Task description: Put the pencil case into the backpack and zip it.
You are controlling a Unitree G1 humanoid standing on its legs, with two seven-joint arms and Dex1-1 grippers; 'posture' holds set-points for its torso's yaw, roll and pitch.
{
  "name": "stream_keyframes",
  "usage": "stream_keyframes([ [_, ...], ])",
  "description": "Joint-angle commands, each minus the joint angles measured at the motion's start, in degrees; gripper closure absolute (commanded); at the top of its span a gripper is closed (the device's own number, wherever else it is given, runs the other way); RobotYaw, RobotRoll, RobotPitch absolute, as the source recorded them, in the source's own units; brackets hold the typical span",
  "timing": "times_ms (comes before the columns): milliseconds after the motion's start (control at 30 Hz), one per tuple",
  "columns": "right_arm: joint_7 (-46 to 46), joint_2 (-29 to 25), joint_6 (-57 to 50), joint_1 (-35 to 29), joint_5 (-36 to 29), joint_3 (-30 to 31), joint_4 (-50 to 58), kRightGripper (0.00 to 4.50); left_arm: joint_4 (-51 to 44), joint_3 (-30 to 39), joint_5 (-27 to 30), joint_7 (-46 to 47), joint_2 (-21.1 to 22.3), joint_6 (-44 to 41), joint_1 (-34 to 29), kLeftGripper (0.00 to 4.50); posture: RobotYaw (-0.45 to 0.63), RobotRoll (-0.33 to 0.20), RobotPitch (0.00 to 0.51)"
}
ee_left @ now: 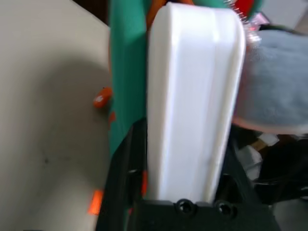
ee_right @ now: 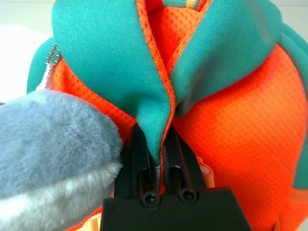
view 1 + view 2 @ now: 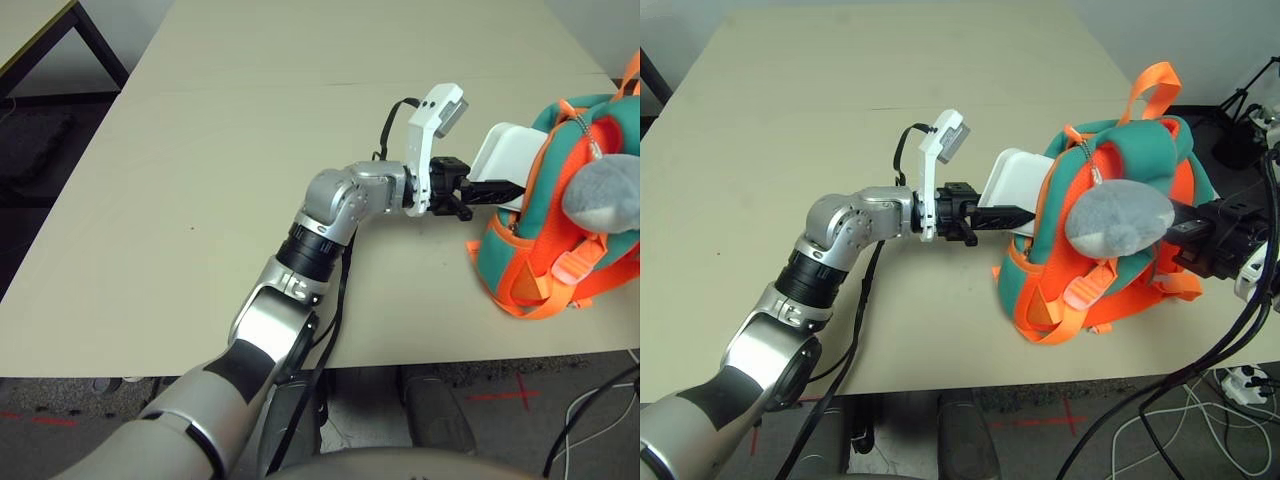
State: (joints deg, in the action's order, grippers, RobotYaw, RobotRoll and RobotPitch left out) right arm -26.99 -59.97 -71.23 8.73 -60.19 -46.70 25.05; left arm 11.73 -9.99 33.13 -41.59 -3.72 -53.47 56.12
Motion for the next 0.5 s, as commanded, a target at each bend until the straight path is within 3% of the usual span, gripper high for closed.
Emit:
stream_keyframes([
  [33,-0.2,0.5,0.1,-0.6,-0.4,1.3,0.5,4.42,-8.8,2.0,5.9,-4.0,0.2,-1.7,-0.2,1.35,-0.21,0.000,0.162],
  [167,-0.4,0.2,0.1,-0.6,-0.2,1.4,0.2,4.42,-13.1,3.9,6.7,-3.9,5.1,-2.8,-2.1,0.02,-0.20,0.000,0.164],
  [300,-0.4,0.1,0.3,-0.1,-0.2,2.0,-0.1,4.42,-12.7,6.5,7.3,-2.7,7.8,-2.4,-2.2,0.00,-0.20,0.000,0.163],
  [500,-0.6,-0.5,0.4,0.7,0.0,2.7,-0.9,4.42,-7.2,7.1,4.6,-1.5,9.3,2.5,-0.9,1.95,-0.20,0.000,0.160],
])
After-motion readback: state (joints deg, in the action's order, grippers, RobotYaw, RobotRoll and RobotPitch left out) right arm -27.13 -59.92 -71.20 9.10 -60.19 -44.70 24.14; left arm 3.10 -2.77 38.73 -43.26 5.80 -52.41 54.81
